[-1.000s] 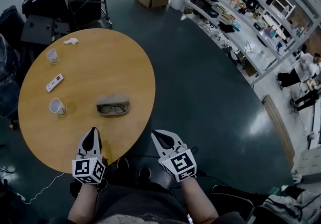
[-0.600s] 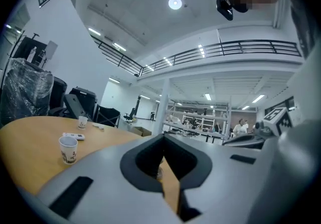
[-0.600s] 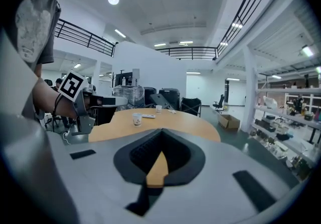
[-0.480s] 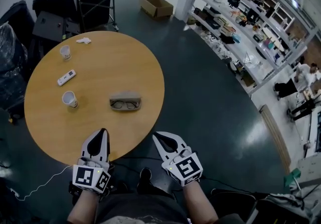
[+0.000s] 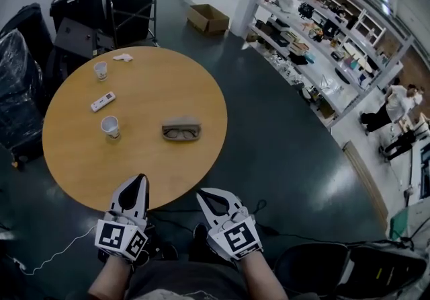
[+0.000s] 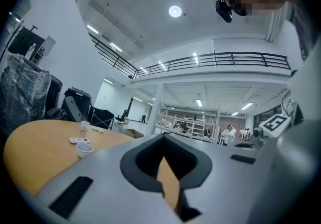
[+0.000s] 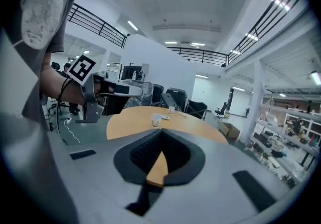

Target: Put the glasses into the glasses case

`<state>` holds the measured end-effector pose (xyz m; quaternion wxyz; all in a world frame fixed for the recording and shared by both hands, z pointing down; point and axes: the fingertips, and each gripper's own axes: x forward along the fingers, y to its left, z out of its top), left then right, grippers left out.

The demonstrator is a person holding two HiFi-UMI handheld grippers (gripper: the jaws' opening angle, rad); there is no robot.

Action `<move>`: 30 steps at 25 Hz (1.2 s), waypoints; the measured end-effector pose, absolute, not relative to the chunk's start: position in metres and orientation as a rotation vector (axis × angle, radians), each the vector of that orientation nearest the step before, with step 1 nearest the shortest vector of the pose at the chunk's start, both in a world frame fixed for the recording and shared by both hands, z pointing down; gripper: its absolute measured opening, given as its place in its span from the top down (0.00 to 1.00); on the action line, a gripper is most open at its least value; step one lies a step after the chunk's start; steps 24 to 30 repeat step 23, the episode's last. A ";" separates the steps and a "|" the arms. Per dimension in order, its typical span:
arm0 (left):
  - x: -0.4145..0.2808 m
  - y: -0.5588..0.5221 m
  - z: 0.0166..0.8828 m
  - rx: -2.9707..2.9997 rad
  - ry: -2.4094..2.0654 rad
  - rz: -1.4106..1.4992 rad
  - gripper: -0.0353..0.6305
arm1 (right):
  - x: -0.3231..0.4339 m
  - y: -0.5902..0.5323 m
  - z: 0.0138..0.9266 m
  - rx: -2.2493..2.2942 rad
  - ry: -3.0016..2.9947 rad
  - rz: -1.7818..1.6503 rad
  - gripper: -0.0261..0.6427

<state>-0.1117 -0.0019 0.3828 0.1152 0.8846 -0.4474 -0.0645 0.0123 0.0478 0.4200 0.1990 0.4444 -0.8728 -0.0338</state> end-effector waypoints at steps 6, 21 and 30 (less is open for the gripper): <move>-0.116 0.022 0.385 2.644 -1.228 -0.177 0.94 | 0.005 0.075 0.423 1.319 -2.415 -0.042 0.98; -0.121 0.057 0.395 2.753 -1.198 -0.031 0.94 | -0.003 0.099 0.422 1.456 -2.378 0.004 0.98; -0.122 0.059 0.396 2.770 -1.198 -0.012 0.94 | -0.002 0.097 0.421 1.492 -2.397 0.047 0.98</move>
